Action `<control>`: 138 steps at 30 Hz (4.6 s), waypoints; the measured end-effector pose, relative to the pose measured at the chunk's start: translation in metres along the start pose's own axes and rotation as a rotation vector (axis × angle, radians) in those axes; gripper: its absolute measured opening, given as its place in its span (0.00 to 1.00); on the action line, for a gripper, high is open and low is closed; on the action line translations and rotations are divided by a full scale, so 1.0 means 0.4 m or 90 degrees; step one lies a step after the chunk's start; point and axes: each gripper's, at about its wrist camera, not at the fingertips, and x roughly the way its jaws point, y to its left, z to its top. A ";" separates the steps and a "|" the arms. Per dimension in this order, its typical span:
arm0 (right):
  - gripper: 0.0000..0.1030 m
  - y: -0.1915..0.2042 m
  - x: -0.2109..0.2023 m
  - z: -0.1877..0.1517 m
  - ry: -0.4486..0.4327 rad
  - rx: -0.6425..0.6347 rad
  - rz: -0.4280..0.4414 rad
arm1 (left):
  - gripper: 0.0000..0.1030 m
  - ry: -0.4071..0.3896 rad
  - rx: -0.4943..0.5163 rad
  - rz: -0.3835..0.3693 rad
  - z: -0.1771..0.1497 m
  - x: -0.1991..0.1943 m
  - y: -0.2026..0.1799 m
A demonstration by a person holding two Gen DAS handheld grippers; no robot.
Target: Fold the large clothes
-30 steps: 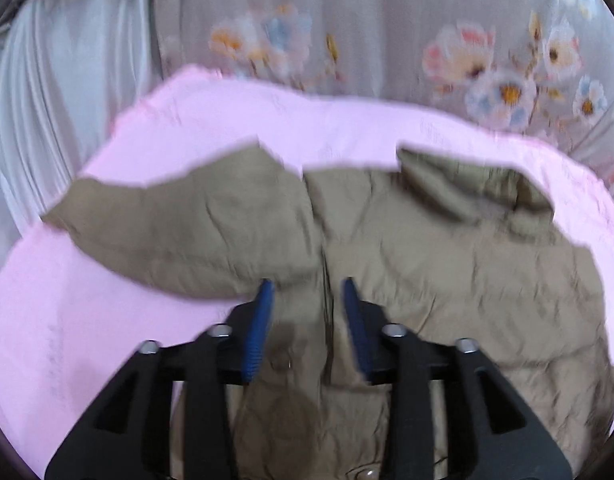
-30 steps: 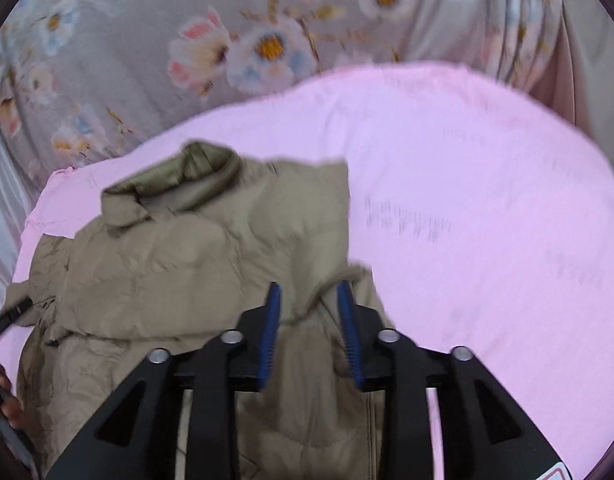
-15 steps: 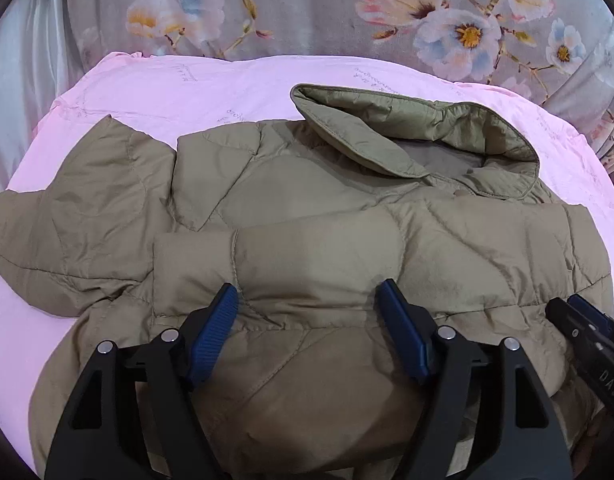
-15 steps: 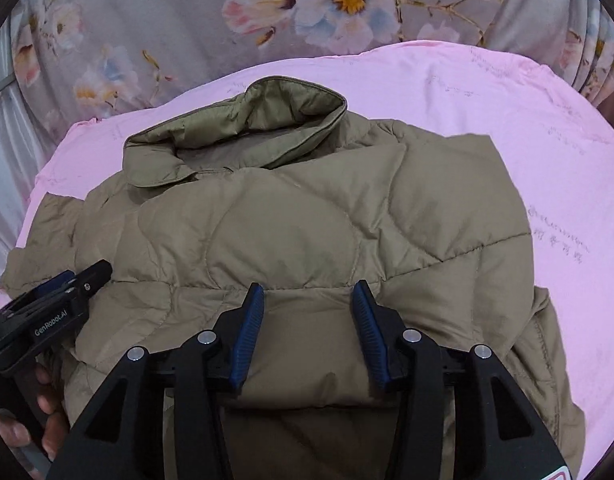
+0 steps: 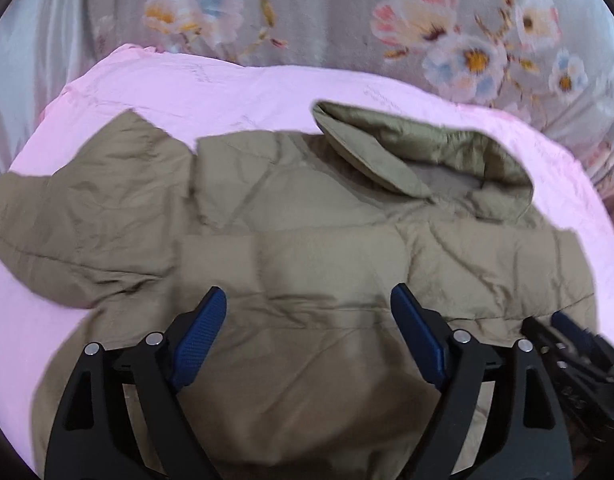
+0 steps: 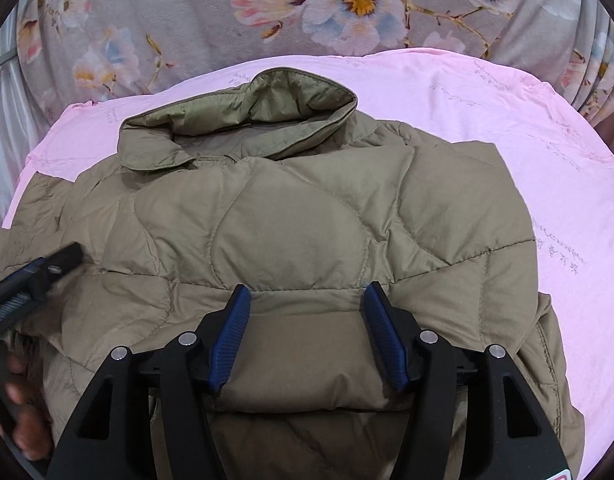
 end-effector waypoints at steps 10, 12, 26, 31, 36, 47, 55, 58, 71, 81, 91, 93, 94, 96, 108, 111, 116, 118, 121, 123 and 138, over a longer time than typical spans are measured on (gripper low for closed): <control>0.68 0.024 -0.115 -0.054 -0.029 0.002 0.003 | 0.87 -0.071 -0.210 0.187 0.103 -0.179 0.595; 0.70 0.035 -0.110 -0.068 -0.027 -0.009 -0.006 | 0.87 -0.054 -0.252 0.222 0.108 -0.163 0.696; 0.76 0.038 -0.083 -0.077 -0.012 -0.005 -0.029 | 0.05 0.012 -0.390 0.172 0.113 -0.010 0.904; 0.76 0.035 -0.081 -0.076 -0.013 -0.001 -0.028 | 0.03 -0.082 -0.296 0.126 0.220 -0.147 0.727; 0.76 0.027 -0.083 -0.076 -0.016 0.004 -0.023 | 0.03 -0.170 -0.119 0.023 0.307 -0.295 0.349; 0.76 -0.088 -0.166 -0.091 -0.058 0.135 0.022 | 0.52 -0.067 0.118 -0.136 0.118 -0.211 -0.306; 0.77 -0.185 -0.228 -0.086 -0.069 0.175 0.026 | 0.70 -0.001 0.005 -0.124 0.075 -0.145 -0.128; 0.77 -0.188 -0.221 -0.048 -0.058 0.184 0.053 | 0.70 0.019 -0.057 -0.076 0.098 -0.107 -0.007; 0.76 -0.103 -0.073 0.035 0.034 0.174 0.121 | 0.68 0.119 -0.339 -0.171 0.044 0.019 0.355; 0.02 -0.125 -0.175 0.124 -0.038 0.169 0.177 | 0.09 0.116 -0.301 -0.135 0.086 0.010 0.298; 0.02 -0.119 -0.053 -0.006 0.034 0.080 0.057 | 0.07 0.084 -0.090 0.044 -0.002 0.017 0.148; 0.03 -0.100 -0.053 -0.010 0.024 0.048 0.029 | 0.07 0.072 -0.063 0.069 -0.007 0.020 0.130; 0.05 -0.092 -0.053 -0.009 0.022 0.036 0.020 | 0.07 0.064 -0.051 0.080 -0.009 0.020 0.123; 0.09 -0.082 -0.056 -0.005 0.022 0.016 0.008 | 0.10 0.057 -0.043 0.091 -0.009 0.011 0.120; 0.46 -0.005 -0.231 0.133 -0.096 -0.024 0.057 | 0.46 -0.072 0.042 0.077 0.139 -0.178 -0.012; 0.46 0.057 -0.183 0.152 -0.093 -0.043 0.072 | 0.46 -0.048 0.053 0.062 0.163 -0.107 -0.069; 0.46 0.107 -0.054 0.108 -0.056 -0.083 0.040 | 0.46 0.025 0.052 0.064 0.100 0.058 -0.090; 0.47 0.094 -0.001 0.072 -0.033 -0.076 0.044 | 0.50 0.029 0.051 0.066 0.062 0.096 -0.075; 0.49 0.084 0.013 0.058 -0.033 -0.062 0.061 | 0.52 0.006 0.081 0.094 0.038 0.104 -0.088; 0.49 0.086 0.016 0.055 -0.036 -0.062 0.057 | 0.52 0.004 0.093 0.107 0.029 0.105 -0.096; 0.53 0.082 0.026 0.052 -0.022 -0.052 0.067 | 0.53 0.022 0.107 0.122 0.021 0.132 -0.110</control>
